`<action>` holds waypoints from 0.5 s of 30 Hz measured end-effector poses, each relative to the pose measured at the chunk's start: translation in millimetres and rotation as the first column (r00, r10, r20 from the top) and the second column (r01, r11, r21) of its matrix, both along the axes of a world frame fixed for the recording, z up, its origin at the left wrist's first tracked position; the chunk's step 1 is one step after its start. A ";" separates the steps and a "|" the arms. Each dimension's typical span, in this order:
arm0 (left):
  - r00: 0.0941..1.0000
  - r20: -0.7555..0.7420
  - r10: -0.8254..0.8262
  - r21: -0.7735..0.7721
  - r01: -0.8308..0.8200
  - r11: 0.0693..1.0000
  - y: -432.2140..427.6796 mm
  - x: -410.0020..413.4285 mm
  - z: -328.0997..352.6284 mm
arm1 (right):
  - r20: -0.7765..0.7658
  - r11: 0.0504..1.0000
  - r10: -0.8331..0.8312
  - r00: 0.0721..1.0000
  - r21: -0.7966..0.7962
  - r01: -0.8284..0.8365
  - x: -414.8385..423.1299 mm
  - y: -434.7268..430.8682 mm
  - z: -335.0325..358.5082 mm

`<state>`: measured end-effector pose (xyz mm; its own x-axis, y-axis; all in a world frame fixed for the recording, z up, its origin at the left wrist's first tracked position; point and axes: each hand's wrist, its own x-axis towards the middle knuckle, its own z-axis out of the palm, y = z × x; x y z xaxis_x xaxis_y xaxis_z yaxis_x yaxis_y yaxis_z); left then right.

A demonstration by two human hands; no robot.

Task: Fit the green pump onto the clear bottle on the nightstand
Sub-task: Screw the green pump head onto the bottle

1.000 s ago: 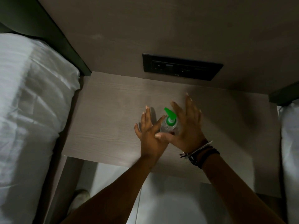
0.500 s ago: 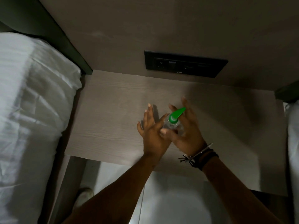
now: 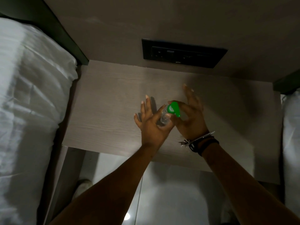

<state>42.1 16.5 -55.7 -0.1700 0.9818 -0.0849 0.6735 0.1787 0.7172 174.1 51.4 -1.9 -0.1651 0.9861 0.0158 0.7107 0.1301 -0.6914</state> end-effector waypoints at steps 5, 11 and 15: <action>0.999 -0.014 0.033 0.022 -0.032 0.999 0.9 -1.3 -3.9 | 0.229 0.998 -0.032 0.973 0.054 0.021 -7.1 2.4 1.5; 0.999 -0.039 0.009 0.013 -0.008 1.000 1.1 -2.1 -3.1 | 0.172 0.998 -0.028 0.985 0.069 0.016 -2.1 0.6 2.9; 1.000 -0.005 0.024 0.016 -0.024 1.000 -1.6 -0.2 -2.2 | 0.150 0.995 -0.098 0.984 -0.010 0.100 -13.5 -2.1 1.3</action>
<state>41.9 14.9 -57.9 -0.1937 0.9787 -0.0685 0.6732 0.1834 0.7163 160.6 49.3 -0.6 -0.0657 0.9977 -0.0189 0.8147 0.0427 -0.5783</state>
